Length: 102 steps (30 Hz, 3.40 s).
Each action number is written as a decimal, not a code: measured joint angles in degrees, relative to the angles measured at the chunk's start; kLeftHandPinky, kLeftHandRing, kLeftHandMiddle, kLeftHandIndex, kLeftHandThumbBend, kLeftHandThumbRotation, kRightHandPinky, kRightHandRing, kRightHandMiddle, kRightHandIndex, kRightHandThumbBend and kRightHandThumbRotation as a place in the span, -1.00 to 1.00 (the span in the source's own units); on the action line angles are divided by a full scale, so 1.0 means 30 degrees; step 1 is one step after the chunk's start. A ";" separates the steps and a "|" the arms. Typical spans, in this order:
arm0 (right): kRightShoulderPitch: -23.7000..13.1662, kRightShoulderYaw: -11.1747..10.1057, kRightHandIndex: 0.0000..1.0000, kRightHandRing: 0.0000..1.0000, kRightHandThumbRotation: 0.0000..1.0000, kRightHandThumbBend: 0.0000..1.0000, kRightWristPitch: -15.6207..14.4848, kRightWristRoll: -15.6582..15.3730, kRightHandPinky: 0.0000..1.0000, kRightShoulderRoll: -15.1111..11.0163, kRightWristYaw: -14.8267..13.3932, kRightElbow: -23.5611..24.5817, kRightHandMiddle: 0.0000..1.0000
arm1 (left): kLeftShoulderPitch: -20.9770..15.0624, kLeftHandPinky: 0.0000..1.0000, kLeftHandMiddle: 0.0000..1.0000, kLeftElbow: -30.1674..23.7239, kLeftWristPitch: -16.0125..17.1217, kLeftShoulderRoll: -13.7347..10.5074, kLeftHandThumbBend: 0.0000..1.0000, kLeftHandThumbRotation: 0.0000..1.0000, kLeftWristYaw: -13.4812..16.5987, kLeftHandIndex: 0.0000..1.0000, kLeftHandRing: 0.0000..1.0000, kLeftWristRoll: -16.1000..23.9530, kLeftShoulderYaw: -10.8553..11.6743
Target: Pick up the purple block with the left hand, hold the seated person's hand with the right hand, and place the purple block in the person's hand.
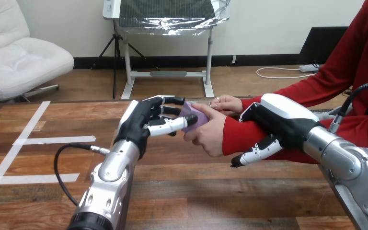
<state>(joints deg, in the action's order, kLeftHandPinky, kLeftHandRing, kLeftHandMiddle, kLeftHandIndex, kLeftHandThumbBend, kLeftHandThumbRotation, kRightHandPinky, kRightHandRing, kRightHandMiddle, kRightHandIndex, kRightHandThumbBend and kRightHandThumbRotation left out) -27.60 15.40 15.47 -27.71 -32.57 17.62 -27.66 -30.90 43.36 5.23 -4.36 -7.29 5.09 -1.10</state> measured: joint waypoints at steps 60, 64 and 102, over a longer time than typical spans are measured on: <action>0.0215 0.0066 0.74 0.71 0.61 1.00 -0.1478 0.0583 0.45 -0.1293 0.5504 0.2181 0.71 | 0.4758 0.92 0.90 -0.6548 0.0011 -0.0851 0.26 0.69 -0.0984 0.83 0.93 -0.0090 -0.0096; 0.0257 0.0066 0.78 0.75 0.61 1.00 -0.1727 0.0637 0.50 -0.1291 0.5705 0.2468 0.74 | 0.5097 0.88 0.89 -0.6766 0.0010 -0.0853 0.24 0.68 -0.0994 0.81 0.91 -0.0102 -0.0094; 0.1964 -0.0474 0.79 0.67 0.98 1.00 -0.4147 -0.0238 0.47 -0.1133 0.1876 0.5025 0.73 | 0.8909 0.62 0.68 -0.9668 0.0588 -0.0842 -0.09 0.53 -0.1499 0.54 0.70 -0.2305 0.0694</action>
<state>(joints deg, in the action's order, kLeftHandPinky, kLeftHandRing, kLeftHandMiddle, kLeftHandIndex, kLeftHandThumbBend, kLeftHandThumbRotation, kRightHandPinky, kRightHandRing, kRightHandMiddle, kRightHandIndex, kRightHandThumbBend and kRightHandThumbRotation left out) -21.71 13.97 3.03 -28.42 -35.97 23.25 -12.58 -4.18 14.36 6.99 -6.89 -11.79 -1.82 0.98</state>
